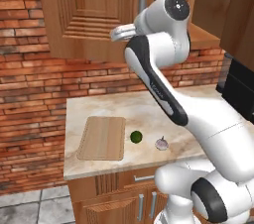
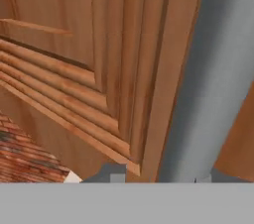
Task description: Open the cabinet. Place the bowl and condiment on the counter. Then place the lime and garlic on the cutting board.
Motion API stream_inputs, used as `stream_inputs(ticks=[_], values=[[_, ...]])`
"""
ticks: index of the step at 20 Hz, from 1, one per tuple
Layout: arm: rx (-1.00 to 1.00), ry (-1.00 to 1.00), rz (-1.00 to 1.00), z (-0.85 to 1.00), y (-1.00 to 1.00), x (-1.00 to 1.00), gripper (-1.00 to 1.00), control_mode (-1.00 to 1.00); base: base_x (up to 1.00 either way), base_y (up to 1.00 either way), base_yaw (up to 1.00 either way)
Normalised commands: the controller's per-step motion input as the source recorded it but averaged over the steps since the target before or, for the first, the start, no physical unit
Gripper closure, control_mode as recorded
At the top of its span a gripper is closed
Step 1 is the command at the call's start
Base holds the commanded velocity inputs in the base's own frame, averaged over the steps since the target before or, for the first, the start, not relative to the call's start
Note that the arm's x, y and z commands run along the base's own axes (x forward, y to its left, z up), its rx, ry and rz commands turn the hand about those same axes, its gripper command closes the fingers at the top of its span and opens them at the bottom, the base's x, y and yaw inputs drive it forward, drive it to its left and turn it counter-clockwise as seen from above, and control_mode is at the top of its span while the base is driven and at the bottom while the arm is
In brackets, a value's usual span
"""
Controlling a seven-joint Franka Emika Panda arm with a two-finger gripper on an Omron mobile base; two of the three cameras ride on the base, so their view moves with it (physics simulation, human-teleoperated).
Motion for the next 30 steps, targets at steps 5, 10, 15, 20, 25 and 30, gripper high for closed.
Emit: stream_inputs(ticks=[5,10,15,20,25,30], values=[[0.0,0.02,0.1,0.0,1.0,-1.0,1.0,-1.0,0.0,0.0,0.0],[0.01,0.03,0.07,0.0,0.96,-1.0,-1.0,-1.0,0.0,0.0,0.0],[0.03,0.04,-0.07,0.21,0.05,-0.83,-1.0,-1.0,0.0,0.0,0.0],[0.23,0.06,-0.01,0.38,-0.91,-0.77,-1.0,-1.0,0.0,0.0,0.0],[0.33,0.06,0.0,0.17,-0.95,-0.23,-1.0,-1.0,0.0,0.0,0.0],[0.32,0.22,0.02,-0.01,-0.26,0.85,-1.0,-1.0,0.0,0.0,0.0]])
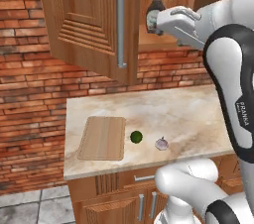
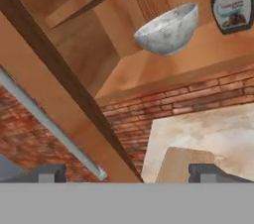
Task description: Open the cabinet. Place the bowl and condiment on the counter. Then place the lime and garlic on the cutting board.
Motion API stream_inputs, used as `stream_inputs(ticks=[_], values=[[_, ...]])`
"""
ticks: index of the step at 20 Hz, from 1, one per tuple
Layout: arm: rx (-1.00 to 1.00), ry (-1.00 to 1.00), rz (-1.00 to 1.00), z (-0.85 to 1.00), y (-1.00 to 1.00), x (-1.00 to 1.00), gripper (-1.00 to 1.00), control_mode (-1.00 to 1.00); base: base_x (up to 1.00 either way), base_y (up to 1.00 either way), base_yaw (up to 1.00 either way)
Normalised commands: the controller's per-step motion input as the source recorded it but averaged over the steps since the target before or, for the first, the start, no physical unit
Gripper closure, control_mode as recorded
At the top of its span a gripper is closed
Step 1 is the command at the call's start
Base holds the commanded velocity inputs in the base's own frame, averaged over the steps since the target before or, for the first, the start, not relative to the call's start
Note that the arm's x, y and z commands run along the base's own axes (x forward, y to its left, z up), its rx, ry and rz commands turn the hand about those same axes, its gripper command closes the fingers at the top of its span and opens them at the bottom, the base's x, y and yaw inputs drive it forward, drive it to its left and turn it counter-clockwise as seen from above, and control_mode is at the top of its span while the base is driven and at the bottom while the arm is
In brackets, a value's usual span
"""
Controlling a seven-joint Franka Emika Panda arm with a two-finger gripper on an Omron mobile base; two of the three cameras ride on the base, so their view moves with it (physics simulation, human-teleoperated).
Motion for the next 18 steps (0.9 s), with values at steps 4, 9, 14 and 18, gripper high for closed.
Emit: stream_inputs(ticks=[4,9,14,18], values=[[0.29,0.26,0.16,-0.25,0.12,1.0,-1.0,-1.0,0.0,0.0,0.0],[0.26,0.24,0.28,-0.34,0.36,1.0,-1.0,-1.0,0.0,0.0,0.0],[0.2,0.22,0.42,-0.35,0.81,0.85,-1.0,-1.0,0.0,0.0,0.0],[0.02,0.04,0.44,-0.45,1.0,0.2,-1.0,-1.0,0.0,0.0,0.0]])
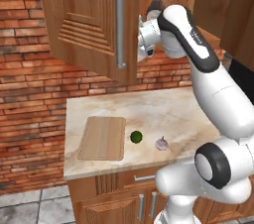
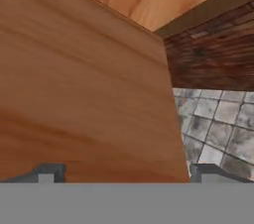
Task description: Open the cabinet. Place the bowl and condiment on the counter. Then place the lime and garlic on the cutting board.
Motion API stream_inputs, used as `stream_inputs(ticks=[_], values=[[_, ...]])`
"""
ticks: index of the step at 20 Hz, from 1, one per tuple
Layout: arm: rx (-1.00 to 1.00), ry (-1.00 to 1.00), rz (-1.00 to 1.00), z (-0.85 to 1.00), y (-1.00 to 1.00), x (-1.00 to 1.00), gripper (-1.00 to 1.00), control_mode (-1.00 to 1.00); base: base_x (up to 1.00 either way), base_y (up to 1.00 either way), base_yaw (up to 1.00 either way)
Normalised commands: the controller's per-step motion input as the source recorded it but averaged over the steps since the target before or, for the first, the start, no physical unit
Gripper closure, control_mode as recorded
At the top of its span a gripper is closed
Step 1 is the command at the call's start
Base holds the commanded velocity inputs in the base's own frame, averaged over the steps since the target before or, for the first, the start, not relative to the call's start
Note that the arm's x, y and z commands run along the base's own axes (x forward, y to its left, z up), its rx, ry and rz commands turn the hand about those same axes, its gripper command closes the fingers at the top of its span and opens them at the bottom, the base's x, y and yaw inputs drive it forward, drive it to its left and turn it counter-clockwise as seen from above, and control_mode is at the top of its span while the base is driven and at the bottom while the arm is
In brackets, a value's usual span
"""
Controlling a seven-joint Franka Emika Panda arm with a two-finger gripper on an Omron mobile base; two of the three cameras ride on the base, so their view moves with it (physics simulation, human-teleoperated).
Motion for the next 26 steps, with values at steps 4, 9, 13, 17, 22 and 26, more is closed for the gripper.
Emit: stream_inputs(ticks=[4,9,13,17,22,26], values=[[-0.11,0.0,0.41,-0.34,1.0,-0.46,-1.0,-1.0,0.0,0.0,0.0],[-0.25,-0.03,0.26,-0.28,1.0,-0.61,-1.0,-1.0,0.0,0.0,0.0],[-0.2,-0.02,0.03,-0.01,0.67,-0.34,-1.0,-1.0,0.0,0.0,0.0],[-0.01,-0.05,0.0,0.01,-0.41,-0.04,-1.0,-1.0,0.0,0.0,0.0],[0.0,-0.19,0.0,0.13,-1.0,0.0,-1.0,-1.0,0.0,0.0,0.0],[-0.16,-0.47,0.01,0.29,-0.81,0.01,-1.0,-1.0,0.0,0.0,0.0]])
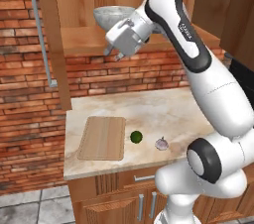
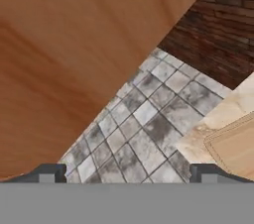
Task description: Open the cabinet. Place the bowl and condiment on the counter. Then place the lime and garlic on the cutting board.
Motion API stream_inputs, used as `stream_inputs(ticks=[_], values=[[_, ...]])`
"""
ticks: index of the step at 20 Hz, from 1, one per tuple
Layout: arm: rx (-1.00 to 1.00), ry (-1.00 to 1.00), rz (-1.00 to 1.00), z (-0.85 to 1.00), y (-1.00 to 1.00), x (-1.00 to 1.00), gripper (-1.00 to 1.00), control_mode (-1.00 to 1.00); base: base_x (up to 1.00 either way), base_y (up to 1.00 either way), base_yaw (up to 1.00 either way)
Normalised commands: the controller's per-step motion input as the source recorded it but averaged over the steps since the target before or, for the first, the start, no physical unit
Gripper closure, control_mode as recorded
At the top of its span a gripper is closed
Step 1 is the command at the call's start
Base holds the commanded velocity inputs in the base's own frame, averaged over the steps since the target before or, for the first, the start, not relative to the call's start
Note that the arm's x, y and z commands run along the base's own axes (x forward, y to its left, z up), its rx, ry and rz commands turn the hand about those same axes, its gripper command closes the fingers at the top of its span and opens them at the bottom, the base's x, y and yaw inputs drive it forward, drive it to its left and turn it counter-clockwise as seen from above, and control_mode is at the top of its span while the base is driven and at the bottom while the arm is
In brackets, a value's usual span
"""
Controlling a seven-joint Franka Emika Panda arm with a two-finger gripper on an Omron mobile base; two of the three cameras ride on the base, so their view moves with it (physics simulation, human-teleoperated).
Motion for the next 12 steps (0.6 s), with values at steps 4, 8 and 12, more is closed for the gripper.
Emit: stream_inputs(ticks=[4,8,12], values=[[-0.37,-0.65,0.0,0.39,-0.24,0.0,-1.0,-1.0,0.0,0.0,0.0],[-0.37,-0.65,-0.04,0.28,-0.01,0.08,-1.0,-1.0,0.0,0.0,0.0],[-0.3,-0.6,-0.06,0.0,-0.12,0.38,-1.0,-1.0,0.0,0.0,0.0]])
